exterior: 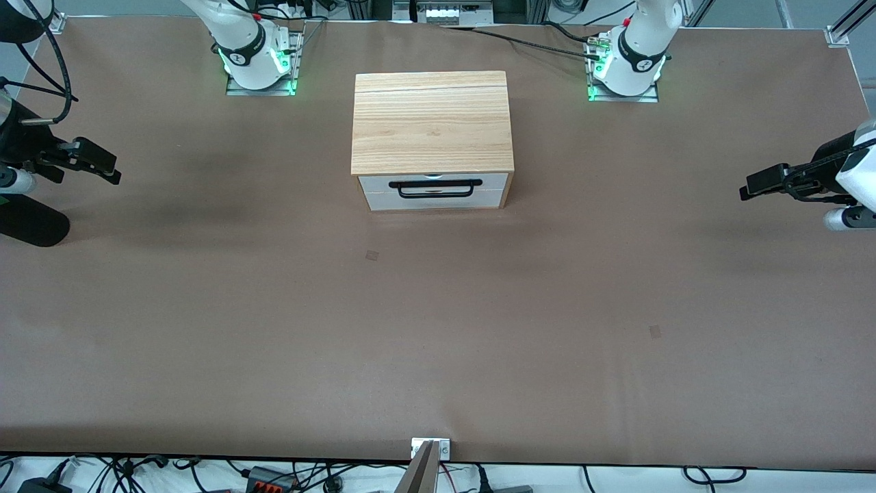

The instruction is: Pull top drawer with both arms simultaneously

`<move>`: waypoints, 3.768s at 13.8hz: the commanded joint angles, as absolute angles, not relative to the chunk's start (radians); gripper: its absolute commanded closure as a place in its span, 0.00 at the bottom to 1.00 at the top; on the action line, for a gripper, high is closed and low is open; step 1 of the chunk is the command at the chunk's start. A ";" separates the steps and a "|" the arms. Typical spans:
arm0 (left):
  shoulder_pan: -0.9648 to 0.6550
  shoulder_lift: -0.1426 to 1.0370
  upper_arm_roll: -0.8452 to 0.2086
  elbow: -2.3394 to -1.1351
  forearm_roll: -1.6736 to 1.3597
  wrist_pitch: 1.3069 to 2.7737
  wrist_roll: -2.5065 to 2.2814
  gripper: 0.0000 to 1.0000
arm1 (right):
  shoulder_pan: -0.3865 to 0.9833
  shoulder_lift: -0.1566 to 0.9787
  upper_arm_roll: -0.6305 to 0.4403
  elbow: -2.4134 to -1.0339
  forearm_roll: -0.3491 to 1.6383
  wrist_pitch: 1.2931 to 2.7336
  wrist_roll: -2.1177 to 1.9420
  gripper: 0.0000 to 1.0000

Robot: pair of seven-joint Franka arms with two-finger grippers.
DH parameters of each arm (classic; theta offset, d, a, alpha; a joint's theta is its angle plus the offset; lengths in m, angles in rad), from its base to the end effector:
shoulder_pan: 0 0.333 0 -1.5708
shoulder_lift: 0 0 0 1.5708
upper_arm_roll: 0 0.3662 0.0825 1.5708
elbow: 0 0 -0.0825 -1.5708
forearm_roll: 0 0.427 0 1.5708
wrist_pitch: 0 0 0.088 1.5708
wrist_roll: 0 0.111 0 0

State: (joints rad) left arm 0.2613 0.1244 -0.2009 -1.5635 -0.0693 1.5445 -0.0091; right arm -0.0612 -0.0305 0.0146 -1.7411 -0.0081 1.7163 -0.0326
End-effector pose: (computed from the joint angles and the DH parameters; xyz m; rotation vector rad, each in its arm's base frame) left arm 0.6305 0.0378 0.5977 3.0347 0.1098 -0.2106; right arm 0.5936 -0.0283 0.6132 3.1328 -0.0201 0.0084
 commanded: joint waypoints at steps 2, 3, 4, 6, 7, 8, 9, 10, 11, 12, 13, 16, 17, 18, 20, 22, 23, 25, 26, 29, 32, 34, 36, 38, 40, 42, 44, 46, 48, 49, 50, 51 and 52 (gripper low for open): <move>0.256 0.172 -0.199 -1.523 -0.127 1.531 0.017 0.00 | -0.066 -0.035 0.021 -1.761 -0.006 1.718 -0.040 0.00; 0.255 0.196 -0.205 -1.523 -0.165 1.534 0.015 0.00 | -0.061 -0.025 0.023 -1.761 -0.006 1.724 -0.035 0.00; 0.252 0.237 -0.207 -1.522 -0.211 1.534 0.018 0.00 | -0.043 -0.006 0.023 -1.758 -0.005 1.729 -0.031 0.00; 0.249 0.253 -0.210 -1.503 -0.267 1.574 0.018 0.00 | -0.014 0.049 0.025 -1.755 -0.002 1.750 -0.029 0.00; 0.239 0.258 -0.215 -1.505 -0.278 1.577 0.017 0.00 | 0.009 0.079 0.023 -1.755 0.006 1.768 -0.029 0.00; 0.215 0.276 -0.218 -1.503 -0.310 1.580 0.014 0.00 | 0.030 0.110 0.023 -1.753 0.027 1.787 -0.029 0.00; 0.206 0.297 -0.218 -1.503 -0.352 1.583 0.006 0.00 | 0.053 0.136 0.023 -1.750 0.056 1.799 -0.029 0.00; 0.209 0.334 -0.218 -1.502 -0.417 1.582 0.017 0.00 | 0.080 0.161 0.023 -1.746 0.089 1.804 -0.029 0.00; 0.212 0.359 -0.218 -1.502 -0.522 1.583 0.017 0.00 | 0.106 0.184 0.023 -1.740 0.116 1.812 -0.029 0.00; 0.207 0.382 -0.216 -1.503 -0.594 1.592 0.017 0.00 | 0.130 0.205 0.023 -1.733 0.139 1.816 -0.029 0.00; 0.207 0.403 -0.218 -1.503 -0.613 1.615 0.018 0.00 | 0.162 0.239 0.023 -1.714 0.165 1.816 -0.032 0.00; 0.148 0.449 -0.222 -1.512 -0.635 1.722 0.018 0.00 | 0.213 0.340 0.025 -1.684 0.385 1.815 -0.044 0.00; 0.126 0.457 -0.222 -1.517 -0.647 1.755 0.017 0.00 | 0.216 0.360 0.025 -1.683 0.470 1.818 -0.044 0.00; 0.124 0.462 -0.221 -1.517 -0.659 1.758 0.018 0.00 | 0.222 0.379 0.025 -1.681 0.547 1.831 -0.049 0.00; 0.121 0.489 -0.222 -1.522 -0.673 1.758 0.096 0.00 | 0.254 0.429 0.023 -1.684 0.709 1.868 -0.142 0.00; 0.121 0.520 -0.224 -1.548 -0.741 1.756 0.194 0.00 | 0.256 0.460 0.023 -1.695 0.884 1.861 -0.286 0.00; 0.121 0.566 -0.224 -1.551 -0.820 1.755 0.259 0.00 | 0.256 0.474 0.025 -1.697 0.940 1.855 -0.351 0.00; 0.106 0.591 -0.224 -1.587 -0.978 1.758 0.365 0.00 | 0.258 0.508 0.025 -1.700 1.047 1.852 -0.469 0.00; 0.097 0.592 -0.224 -1.601 -1.000 1.761 0.400 0.00 | 0.258 0.532 0.025 -1.706 1.118 1.839 -0.538 0.00; 0.089 0.597 -0.224 -1.678 -1.122 1.764 0.522 0.00 | 0.258 0.586 0.025 -1.745 1.270 1.784 -0.742 0.00; 0.062 0.655 -0.224 -1.723 -1.304 1.775 0.718 0.00 | 0.281 0.623 0.031 -1.844 1.461 1.730 -0.926 0.00; 0.031 0.657 -0.251 -1.782 -1.374 1.871 0.785 0.00 | 0.290 0.624 0.031 -1.873 1.479 1.730 -0.953 0.00; -0.001 0.660 -0.284 -1.848 -1.504 1.928 0.918 0.00 | 0.293 0.635 0.037 -1.888 1.509 1.726 -0.954 0.00; -0.018 0.653 -0.287 -1.885 -1.542 1.928 0.926 0.03 | 0.295 0.664 0.055 -1.898 1.558 1.701 -0.954 0.00; -0.018 0.647 -0.291 -1.908 -1.543 1.924 0.933 0.06 | 0.301 0.669 0.063 -1.899 1.566 1.700 -0.954 0.03; 0.004 0.631 -0.339 -1.951 -1.557 1.924 0.936 0.10 | 0.302 0.670 0.064 -1.910 1.566 1.698 -0.954 0.15; 0.020 0.592 -0.347 -2.000 -1.555 1.921 0.936 0.16 | 0.302 0.670 0.066 -1.914 1.565 1.698 -0.954 0.25; 0.020 0.583 -0.360 -2.034 -1.565 1.919 0.986 0.23 | 0.302 0.670 0.066 -1.919 1.566 1.683 -0.947 0.37; 0.020 0.583 -0.370 -2.069 -1.597 1.919 1.041 0.25 | 0.302 0.670 0.066 -1.922 1.566 1.669 -0.939 0.40; 0.020 0.583 -0.374 -2.080 -1.612 1.919 1.054 0.29 | 0.304 0.670 0.066 -1.924 1.565 1.664 -0.939 0.41; 0.018 0.583 -0.386 -2.089 -1.637 1.919 1.058 0.32 | 0.302 0.670 0.066 -1.927 1.565 1.664 -0.940 0.41; 0.018 0.583 -0.397 -2.092 -1.646 1.919 1.072 0.34 | 0.304 0.670 0.066 -1.930 1.565 1.664 -0.940 0.43; 0.018 0.584 -0.400 -2.098 -1.651 1.919 1.087 0.36 | 0.310 0.670 0.066 -1.933 1.565 1.663 -0.940 0.46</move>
State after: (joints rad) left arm 0.0033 0.6189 -0.3780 -2.0549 -1.6128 1.9182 1.0392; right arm 0.3025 0.6785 0.0626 -1.9107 1.5426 1.6731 -0.9292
